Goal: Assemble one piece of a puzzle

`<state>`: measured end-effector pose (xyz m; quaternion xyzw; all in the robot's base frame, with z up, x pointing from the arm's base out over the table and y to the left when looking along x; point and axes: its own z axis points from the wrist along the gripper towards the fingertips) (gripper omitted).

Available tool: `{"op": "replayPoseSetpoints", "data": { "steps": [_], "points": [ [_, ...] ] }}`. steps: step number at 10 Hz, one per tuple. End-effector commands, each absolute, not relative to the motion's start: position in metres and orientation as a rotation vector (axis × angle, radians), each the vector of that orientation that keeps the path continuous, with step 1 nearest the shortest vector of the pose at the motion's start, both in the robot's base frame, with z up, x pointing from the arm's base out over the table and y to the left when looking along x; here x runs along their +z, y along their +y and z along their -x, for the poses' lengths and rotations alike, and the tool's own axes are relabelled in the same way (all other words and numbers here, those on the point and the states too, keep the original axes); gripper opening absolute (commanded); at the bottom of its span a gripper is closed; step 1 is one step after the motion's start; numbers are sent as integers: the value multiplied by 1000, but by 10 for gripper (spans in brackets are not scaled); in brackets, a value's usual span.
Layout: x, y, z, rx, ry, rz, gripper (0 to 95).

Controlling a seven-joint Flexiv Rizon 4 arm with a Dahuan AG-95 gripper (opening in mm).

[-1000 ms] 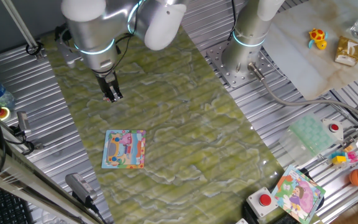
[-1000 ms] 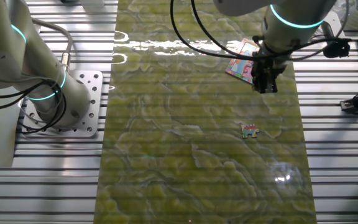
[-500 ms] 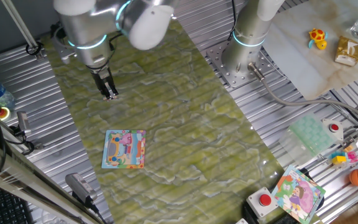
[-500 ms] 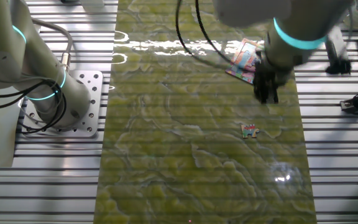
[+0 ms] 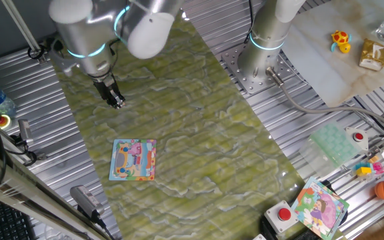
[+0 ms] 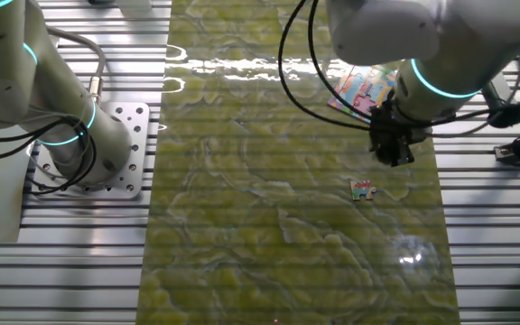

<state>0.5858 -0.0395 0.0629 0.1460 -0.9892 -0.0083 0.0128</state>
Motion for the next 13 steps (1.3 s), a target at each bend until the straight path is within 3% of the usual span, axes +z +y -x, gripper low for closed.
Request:
{"op": "replayPoseSetpoints", "data": {
  "steps": [1,13],
  "points": [
    [54,-51,-581,34,-3099,-379,380],
    [26,-86,-583,-1,-3126,-270,380]
  ]
}}
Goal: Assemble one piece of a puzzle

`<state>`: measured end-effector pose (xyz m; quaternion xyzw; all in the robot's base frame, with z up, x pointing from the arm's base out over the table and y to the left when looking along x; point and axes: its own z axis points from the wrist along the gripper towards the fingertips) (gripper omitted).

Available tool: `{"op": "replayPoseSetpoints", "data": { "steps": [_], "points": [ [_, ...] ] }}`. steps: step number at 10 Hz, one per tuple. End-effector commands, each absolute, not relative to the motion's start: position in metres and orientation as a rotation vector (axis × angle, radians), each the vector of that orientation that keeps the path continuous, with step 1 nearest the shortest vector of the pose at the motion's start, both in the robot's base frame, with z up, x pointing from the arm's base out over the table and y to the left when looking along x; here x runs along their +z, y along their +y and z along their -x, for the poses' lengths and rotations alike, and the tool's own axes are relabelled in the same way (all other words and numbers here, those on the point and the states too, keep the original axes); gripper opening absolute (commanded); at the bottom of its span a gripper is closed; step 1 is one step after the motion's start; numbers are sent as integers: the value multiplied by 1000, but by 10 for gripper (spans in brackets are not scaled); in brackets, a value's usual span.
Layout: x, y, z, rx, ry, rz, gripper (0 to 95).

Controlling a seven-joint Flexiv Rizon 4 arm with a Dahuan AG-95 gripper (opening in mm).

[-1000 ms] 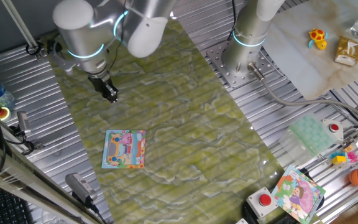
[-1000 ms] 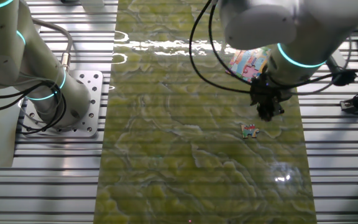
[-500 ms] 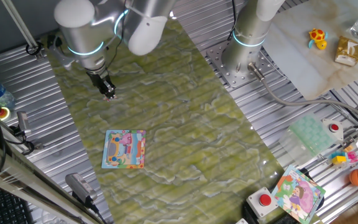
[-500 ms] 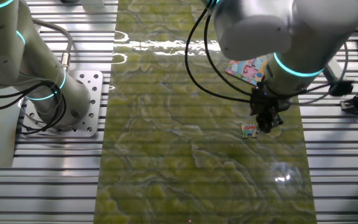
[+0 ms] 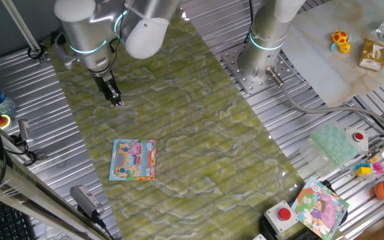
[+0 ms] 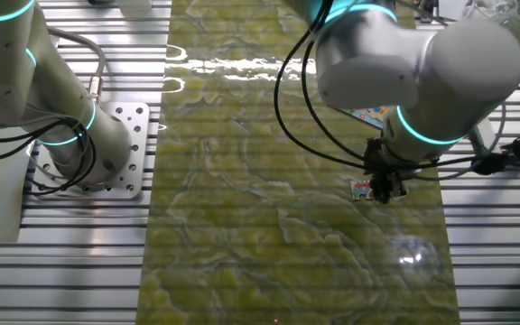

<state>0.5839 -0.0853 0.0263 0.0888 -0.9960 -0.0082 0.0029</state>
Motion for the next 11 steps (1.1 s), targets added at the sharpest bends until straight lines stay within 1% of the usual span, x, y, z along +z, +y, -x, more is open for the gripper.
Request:
{"op": "replayPoseSetpoints", "data": {
  "steps": [1,5,6,11],
  "points": [
    [26,-86,-583,-1,-3127,-257,380],
    [22,-86,-581,-12,-3131,-234,380],
    [22,-86,-581,-9,-3131,-235,570],
    [19,-88,-578,-1,-3116,-156,570]
  ]
}}
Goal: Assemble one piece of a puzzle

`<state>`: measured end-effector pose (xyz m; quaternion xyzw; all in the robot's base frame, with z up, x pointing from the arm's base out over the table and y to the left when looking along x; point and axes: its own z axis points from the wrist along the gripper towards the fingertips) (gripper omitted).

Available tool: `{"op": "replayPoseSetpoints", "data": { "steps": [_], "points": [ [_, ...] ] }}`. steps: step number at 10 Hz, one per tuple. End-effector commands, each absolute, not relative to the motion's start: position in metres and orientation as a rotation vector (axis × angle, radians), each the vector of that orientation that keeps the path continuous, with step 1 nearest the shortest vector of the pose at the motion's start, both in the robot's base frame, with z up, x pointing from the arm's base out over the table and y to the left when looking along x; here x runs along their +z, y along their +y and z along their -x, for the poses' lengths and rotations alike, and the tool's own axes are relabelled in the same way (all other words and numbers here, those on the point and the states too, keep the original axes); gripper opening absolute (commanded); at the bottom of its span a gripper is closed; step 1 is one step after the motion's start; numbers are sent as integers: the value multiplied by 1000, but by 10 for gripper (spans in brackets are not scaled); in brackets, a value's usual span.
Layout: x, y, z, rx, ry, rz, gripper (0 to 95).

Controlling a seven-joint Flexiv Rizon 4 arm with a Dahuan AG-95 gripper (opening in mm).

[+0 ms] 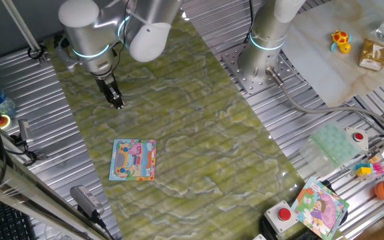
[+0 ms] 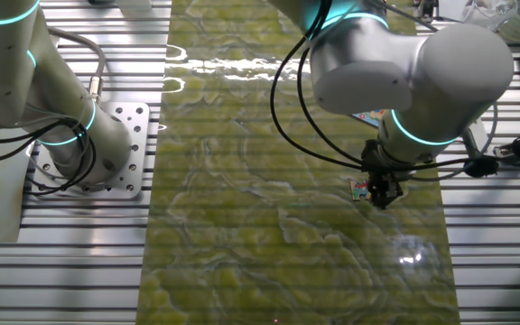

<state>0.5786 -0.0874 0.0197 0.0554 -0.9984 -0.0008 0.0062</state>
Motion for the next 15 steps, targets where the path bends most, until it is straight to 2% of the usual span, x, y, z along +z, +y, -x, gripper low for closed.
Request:
{"op": "replayPoseSetpoints", "data": {
  "steps": [1,15],
  "points": [
    [16,-89,-573,5,-3120,-154,570],
    [7,-91,-569,-1,-3123,-127,570]
  ]
}}
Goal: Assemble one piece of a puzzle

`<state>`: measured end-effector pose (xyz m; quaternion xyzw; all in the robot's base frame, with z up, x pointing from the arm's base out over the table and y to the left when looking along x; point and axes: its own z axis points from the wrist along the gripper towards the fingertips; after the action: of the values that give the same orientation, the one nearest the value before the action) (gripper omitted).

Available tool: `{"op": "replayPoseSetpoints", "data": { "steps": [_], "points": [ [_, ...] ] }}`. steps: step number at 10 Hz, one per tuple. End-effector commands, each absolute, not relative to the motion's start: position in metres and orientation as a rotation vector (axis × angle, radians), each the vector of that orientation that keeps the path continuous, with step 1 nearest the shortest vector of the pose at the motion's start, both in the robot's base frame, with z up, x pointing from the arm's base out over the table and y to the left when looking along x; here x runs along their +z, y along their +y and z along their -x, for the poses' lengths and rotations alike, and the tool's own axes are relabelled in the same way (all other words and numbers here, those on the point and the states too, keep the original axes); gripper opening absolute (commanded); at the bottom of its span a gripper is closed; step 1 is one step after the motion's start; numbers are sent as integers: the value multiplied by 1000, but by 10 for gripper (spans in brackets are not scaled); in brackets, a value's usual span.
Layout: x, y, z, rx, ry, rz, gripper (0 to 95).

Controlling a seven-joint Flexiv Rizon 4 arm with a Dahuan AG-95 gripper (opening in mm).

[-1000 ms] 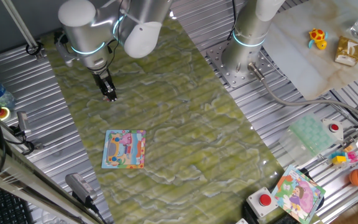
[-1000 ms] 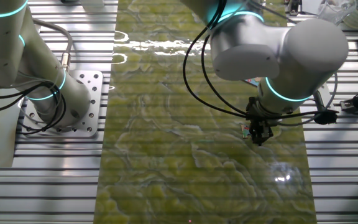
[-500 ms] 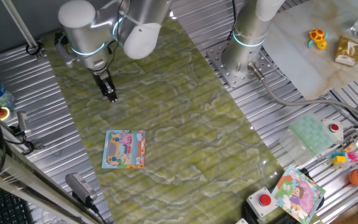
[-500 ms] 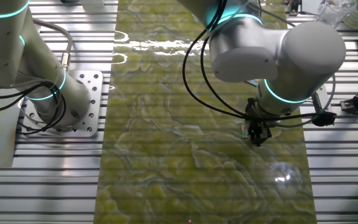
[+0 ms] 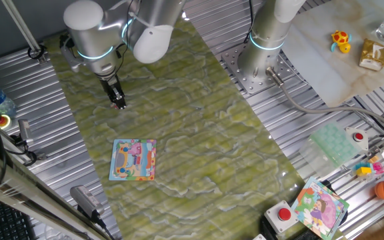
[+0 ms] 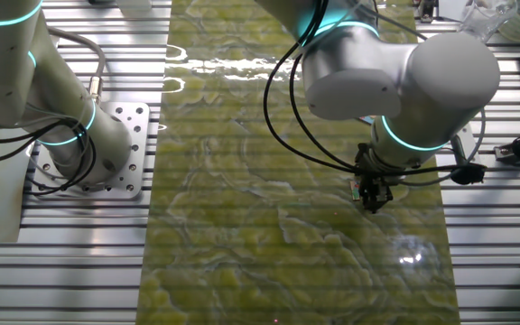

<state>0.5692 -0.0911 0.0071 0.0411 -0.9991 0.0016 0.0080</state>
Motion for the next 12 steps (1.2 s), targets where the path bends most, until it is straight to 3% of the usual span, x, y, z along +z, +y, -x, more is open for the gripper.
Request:
{"op": "replayPoseSetpoints", "data": {
  "steps": [1,12],
  "points": [
    [7,-91,-569,-2,-3123,-127,570],
    [4,-91,-566,-10,-3126,-136,570]
  ]
}}
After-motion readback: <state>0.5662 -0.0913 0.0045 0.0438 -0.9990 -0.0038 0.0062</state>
